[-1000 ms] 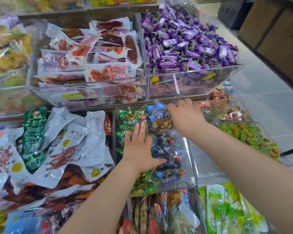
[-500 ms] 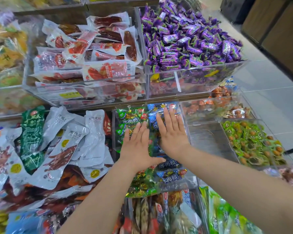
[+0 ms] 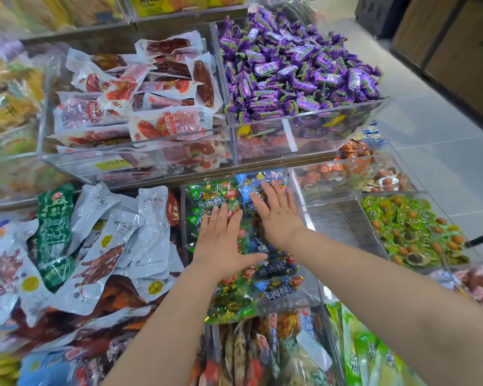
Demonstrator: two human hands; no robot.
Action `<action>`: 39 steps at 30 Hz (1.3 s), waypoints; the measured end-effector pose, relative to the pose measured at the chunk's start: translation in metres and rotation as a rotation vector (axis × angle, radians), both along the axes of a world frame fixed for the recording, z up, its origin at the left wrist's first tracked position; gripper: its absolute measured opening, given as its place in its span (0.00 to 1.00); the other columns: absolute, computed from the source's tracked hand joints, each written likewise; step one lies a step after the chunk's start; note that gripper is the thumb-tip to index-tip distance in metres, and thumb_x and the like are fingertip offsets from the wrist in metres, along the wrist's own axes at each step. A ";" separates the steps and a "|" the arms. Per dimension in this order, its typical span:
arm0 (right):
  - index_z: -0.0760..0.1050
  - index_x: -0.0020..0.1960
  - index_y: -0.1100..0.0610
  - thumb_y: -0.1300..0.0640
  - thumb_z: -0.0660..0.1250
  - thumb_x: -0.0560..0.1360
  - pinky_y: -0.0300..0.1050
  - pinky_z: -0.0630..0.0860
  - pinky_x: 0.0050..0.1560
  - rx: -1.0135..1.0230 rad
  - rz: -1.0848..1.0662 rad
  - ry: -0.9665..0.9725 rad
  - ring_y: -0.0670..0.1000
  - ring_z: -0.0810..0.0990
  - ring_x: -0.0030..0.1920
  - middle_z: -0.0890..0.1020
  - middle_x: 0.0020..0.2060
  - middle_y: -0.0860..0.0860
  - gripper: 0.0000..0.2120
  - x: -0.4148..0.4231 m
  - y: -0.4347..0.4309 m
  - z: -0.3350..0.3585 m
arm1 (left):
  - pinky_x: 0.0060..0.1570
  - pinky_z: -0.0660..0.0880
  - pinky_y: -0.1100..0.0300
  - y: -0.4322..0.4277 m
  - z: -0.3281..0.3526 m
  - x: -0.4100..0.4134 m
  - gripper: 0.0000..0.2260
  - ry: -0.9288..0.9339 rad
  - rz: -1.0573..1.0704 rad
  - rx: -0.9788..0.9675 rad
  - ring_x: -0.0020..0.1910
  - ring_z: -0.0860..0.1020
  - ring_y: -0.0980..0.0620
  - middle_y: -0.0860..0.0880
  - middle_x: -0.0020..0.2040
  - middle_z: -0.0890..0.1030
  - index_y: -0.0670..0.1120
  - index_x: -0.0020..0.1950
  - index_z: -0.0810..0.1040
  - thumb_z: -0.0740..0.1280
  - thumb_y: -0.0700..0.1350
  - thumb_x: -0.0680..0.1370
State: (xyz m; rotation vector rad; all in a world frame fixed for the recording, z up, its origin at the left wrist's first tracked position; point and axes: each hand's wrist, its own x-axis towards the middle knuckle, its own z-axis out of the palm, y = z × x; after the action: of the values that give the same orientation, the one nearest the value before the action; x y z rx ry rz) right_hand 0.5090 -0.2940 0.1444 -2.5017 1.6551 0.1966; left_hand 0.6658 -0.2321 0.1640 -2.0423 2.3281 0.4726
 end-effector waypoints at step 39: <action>0.67 0.71 0.51 0.65 0.56 0.77 0.41 0.72 0.53 0.614 -0.518 -1.129 0.47 0.74 0.53 0.75 0.61 0.51 0.23 0.025 0.055 -0.006 | 0.71 0.35 0.41 0.039 -0.006 0.016 0.63 -0.348 -0.092 -0.019 0.75 0.32 0.41 0.43 0.76 0.31 0.57 0.68 0.19 0.73 0.67 0.64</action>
State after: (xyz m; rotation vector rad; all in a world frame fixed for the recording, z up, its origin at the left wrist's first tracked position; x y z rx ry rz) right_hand 0.5340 -0.2394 0.1385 -1.2172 1.3209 -0.5655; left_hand 0.6816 -0.1933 0.1576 -1.8372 2.2079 0.0816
